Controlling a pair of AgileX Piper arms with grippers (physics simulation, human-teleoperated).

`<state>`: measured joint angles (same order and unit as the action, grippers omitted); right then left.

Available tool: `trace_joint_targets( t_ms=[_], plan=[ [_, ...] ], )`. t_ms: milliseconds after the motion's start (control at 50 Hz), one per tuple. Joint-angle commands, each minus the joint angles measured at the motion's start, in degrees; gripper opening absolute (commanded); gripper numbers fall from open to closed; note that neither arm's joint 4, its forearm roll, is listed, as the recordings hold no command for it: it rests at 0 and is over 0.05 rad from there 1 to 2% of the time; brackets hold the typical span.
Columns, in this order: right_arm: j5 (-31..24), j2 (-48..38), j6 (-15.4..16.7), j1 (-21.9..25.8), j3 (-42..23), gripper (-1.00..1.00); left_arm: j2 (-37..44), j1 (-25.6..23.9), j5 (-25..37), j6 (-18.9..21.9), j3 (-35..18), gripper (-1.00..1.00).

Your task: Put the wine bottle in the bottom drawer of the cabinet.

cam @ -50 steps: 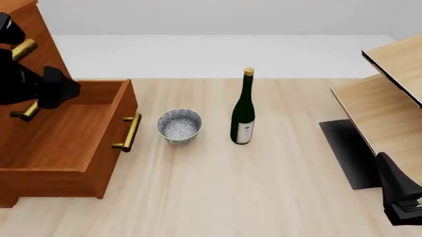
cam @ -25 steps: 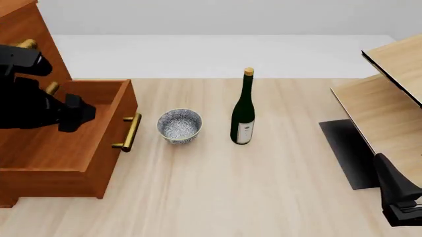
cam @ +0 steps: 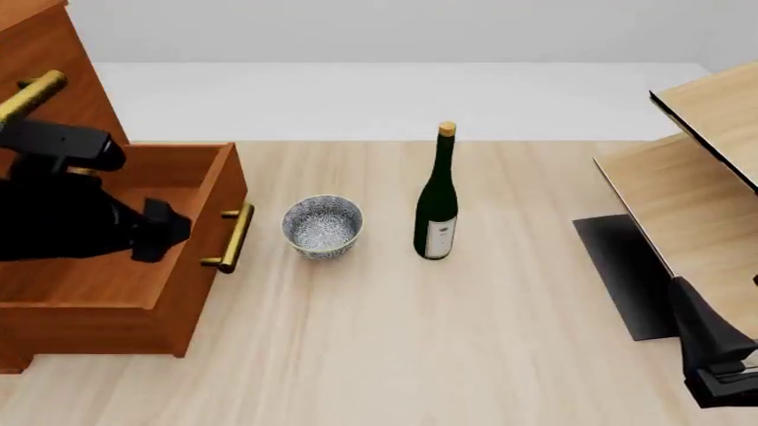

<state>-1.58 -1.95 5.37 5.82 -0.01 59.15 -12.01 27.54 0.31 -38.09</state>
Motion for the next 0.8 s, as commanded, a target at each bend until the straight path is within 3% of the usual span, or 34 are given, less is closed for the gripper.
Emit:
trace_joint_targets(
  t_ms=[20, 800],
  plan=[
    [-1.00, 0.67, 0.26, 0.20, 0.00, 1.00, 2.34, -0.53, -3.45, 0.13, 2.68, 1.00],
    [-1.01, -0.37, 1.21, 1.14, -0.02, 1.00, 8.12, -1.39, -12.96, -0.89, 8.88, 1.00]
  ],
)
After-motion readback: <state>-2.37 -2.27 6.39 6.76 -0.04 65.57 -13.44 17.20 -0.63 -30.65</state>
